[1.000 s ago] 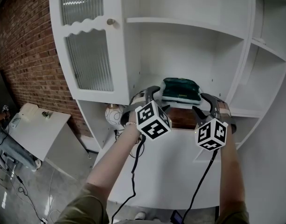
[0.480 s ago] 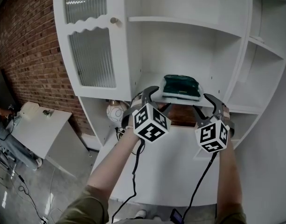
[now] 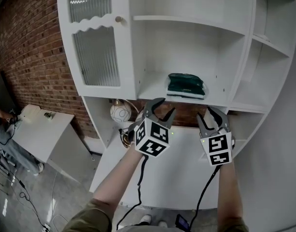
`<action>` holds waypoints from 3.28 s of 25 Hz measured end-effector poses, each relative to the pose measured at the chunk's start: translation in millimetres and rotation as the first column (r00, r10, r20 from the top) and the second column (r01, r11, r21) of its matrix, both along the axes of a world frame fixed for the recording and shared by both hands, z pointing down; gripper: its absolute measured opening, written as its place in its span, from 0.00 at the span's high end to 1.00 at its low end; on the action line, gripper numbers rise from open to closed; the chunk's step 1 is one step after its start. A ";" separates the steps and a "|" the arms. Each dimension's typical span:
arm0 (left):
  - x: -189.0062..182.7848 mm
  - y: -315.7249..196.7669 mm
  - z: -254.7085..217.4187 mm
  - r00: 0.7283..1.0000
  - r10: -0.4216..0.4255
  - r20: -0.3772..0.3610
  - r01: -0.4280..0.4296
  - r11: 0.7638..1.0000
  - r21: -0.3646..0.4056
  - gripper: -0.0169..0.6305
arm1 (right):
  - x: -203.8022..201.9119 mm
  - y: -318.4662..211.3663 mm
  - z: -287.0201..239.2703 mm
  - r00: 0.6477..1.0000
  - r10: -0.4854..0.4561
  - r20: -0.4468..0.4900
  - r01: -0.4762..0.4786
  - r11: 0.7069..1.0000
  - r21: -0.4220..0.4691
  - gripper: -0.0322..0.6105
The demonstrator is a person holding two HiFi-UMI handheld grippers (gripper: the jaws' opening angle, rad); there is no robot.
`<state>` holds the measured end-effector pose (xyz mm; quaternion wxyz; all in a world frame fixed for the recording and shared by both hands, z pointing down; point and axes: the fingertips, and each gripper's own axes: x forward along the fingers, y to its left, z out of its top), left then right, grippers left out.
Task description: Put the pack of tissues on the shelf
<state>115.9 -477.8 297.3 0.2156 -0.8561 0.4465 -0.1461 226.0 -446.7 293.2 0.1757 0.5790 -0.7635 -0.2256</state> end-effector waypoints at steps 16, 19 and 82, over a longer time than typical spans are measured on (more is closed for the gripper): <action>-14.3 51.5 49.7 0.968 -0.032 -0.248 0.007 0.995 -0.101 0.79 | -11.9 56.8 40.8 0.914 -0.002 0.406 0.040 0.996 -0.085 0.78; -18.4 58.9 52.4 0.965 -0.039 -0.261 0.011 0.994 -0.108 0.80 | -12.2 65.4 50.6 0.903 0.004 0.430 0.038 0.995 -0.089 0.80; -54.2 127.1 97.1 0.850 -0.110 -0.515 0.023 0.985 -0.172 0.96 | -5.4 144.6 86.2 0.857 0.039 0.514 -0.094 0.992 0.082 0.95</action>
